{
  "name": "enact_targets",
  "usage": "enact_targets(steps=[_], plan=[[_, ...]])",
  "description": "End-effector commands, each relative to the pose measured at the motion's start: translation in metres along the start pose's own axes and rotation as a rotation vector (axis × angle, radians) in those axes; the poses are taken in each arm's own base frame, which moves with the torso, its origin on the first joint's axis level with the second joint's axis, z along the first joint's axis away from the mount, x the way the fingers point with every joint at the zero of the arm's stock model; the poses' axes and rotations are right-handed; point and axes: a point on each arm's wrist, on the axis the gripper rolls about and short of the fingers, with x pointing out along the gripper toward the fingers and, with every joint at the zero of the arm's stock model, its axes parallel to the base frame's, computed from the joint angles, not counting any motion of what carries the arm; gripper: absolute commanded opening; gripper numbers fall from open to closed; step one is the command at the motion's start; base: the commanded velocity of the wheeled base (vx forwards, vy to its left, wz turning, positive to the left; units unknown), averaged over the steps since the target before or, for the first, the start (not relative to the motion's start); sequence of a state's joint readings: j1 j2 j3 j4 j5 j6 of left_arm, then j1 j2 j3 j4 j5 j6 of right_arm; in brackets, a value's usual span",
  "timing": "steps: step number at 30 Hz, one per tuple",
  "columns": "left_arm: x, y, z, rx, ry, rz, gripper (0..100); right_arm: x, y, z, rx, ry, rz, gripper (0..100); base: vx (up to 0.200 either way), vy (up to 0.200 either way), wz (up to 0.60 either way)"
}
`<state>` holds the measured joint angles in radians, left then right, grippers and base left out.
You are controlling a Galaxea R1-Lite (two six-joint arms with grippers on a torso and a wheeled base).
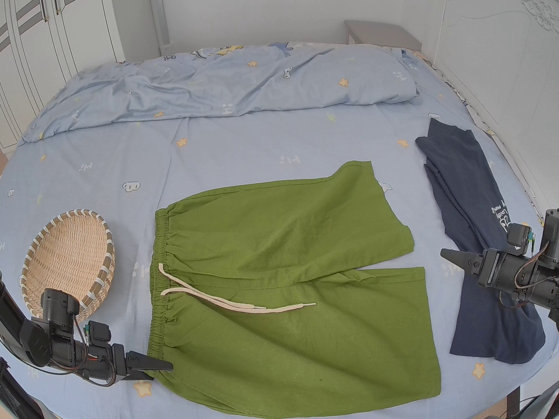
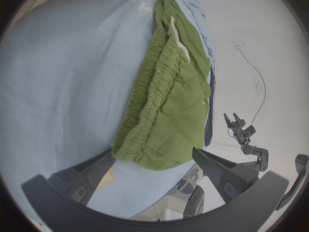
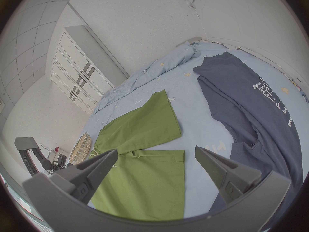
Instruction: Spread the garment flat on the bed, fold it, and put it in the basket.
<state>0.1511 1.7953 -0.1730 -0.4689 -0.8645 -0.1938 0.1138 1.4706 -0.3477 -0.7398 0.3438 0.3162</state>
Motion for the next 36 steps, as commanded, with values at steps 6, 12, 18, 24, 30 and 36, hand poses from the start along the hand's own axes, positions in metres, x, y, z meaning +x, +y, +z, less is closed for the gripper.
enact_targets(steps=[6,12,18,24,30,36], plan=[[0.013,-0.003,0.013,0.015,0.032,-0.015,100,0.001,-0.001,0.0,0.001,0.002,0.0,100,0.0,0.0,0.0],[0.013,-0.003,0.015,0.006,0.028,-0.014,0,0.002,-0.001,-0.001,0.001,0.002,0.0,100,0.0,0.0,0.0],[0.012,-0.002,0.014,-0.003,0.023,-0.011,0,0.002,-0.001,-0.001,0.001,0.002,0.0,100,0.0,0.0,0.0],[0.01,-0.001,0.011,-0.015,0.024,-0.003,0,0.001,-0.002,0.0,0.002,0.001,-0.002,100,0.0,0.0,0.0],[-0.006,-0.009,-0.011,-0.009,-0.003,-0.003,0,0.0,-0.003,-0.011,0.012,0.043,-0.007,100,0.0,0.0,0.0],[-0.022,-0.012,-0.033,-0.012,-0.065,0.015,0,-0.013,-0.006,-0.052,0.053,0.195,0.006,100,0.0,0.0,0.0]])
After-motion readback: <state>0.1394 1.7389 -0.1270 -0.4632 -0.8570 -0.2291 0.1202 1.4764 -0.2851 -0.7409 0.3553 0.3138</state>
